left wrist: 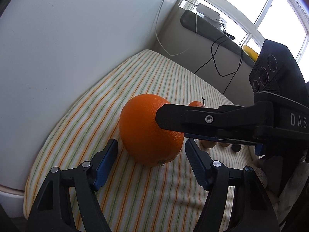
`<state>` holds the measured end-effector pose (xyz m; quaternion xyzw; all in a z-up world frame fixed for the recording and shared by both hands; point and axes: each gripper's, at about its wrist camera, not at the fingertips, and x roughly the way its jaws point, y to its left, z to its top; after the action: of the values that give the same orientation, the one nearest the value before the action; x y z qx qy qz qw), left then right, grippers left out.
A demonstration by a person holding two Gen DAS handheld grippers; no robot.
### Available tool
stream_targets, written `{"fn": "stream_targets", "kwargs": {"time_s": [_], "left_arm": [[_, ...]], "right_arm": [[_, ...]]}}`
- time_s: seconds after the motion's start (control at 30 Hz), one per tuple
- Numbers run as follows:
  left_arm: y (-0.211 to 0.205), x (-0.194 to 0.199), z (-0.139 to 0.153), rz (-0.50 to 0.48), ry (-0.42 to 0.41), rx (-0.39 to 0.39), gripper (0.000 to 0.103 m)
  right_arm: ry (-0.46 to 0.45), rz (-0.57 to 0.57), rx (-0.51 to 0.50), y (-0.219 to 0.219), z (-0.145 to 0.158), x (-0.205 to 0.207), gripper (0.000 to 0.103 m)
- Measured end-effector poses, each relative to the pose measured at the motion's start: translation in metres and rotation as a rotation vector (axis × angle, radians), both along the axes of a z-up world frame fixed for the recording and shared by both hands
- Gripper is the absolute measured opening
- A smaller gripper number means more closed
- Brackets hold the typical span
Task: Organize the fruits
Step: 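Move the right gripper to the big oval orange and close on it, then lift the oval orange and carry it toward the white bowl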
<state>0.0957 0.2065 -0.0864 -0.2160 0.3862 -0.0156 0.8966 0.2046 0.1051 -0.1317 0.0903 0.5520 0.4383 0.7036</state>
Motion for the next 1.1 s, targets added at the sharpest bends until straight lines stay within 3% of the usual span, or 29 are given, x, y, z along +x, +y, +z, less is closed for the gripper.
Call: {"fn": "stream_targets", "kwargs": {"time_s": [0.57,1.1], "left_arm": [[-0.009,-0.005,0.002,-0.003,0.003,-0.003,0.063],[-0.05,-0.014,0.028,-0.062,-0.046,0.032,0.063]], "right_arm": [[0.004,0.032,-0.01,0.035,-0.006,-0.015,0.064],[-0.023,-0.012,0.034,-0.023,0.014,-0.029,0.064]]}}
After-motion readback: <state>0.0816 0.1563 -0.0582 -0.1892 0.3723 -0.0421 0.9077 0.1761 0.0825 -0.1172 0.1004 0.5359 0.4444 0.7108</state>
